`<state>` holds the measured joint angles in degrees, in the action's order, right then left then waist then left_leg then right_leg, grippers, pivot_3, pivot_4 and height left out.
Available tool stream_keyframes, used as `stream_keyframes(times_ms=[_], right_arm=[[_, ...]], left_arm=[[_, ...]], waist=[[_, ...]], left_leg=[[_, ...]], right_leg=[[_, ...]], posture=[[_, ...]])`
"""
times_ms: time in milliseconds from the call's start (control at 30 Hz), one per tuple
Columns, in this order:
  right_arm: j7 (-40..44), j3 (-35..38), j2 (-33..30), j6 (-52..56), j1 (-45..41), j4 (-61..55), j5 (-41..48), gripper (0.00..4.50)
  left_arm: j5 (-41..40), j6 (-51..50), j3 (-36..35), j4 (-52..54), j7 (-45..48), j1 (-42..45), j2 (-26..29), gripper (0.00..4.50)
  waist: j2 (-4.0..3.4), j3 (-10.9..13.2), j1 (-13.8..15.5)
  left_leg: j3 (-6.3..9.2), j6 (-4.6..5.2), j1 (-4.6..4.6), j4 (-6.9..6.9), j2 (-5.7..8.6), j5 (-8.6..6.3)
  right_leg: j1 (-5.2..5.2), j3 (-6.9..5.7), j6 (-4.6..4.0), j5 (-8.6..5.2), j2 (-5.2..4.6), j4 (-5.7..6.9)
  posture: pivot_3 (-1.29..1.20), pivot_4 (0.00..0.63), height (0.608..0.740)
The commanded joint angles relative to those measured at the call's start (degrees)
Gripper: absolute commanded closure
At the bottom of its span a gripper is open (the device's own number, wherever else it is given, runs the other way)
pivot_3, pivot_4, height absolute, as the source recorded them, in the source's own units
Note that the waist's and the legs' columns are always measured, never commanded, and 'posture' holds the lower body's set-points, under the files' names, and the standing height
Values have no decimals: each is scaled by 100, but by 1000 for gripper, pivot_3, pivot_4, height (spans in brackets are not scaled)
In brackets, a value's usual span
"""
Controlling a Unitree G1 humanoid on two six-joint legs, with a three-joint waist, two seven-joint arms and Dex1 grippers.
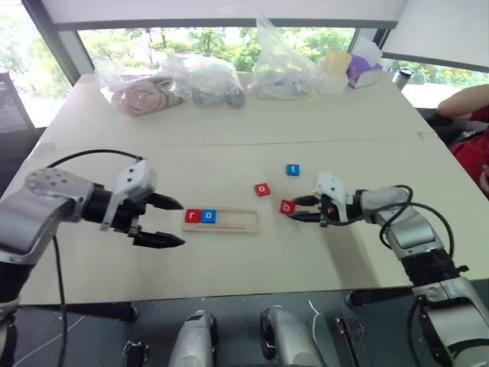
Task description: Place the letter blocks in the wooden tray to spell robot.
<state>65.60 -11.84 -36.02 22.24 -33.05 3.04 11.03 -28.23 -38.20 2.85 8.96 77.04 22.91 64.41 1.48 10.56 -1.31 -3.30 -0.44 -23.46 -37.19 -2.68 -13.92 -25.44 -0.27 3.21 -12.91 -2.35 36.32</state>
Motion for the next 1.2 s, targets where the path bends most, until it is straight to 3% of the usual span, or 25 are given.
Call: stream_keyframes(times_ms=[33,467,1200], right_arm=[[-161,-451,199,394,-296,-570,-227,3383],[-498,-1403,1293,1051,-1202,296,-693,3383],[-534,-1532,1716,1020,-1309,542,-998,3383]], left_arm=[[493,589,-198,-509,-24,52,254,0],[246,298,-583,-46,-324,-437,53,0],[323,251,-490,62,-520,-513,-72,0]], waist=[[1,-1,33],[2,0,53],[2,-1,50]], left_leg=[[-5,0,0,0,-1,0],[-48,-2,-10,-6,5,1],[-42,-2,-2,-5,0,1]], right_leg=[[1,-3,-2,-1,5,1],[-1,6,-1,0,-27,-10],[-2,3,-2,1,-15,2]], posture=[[0,150,740],[0,150,740],[0,150,740]])
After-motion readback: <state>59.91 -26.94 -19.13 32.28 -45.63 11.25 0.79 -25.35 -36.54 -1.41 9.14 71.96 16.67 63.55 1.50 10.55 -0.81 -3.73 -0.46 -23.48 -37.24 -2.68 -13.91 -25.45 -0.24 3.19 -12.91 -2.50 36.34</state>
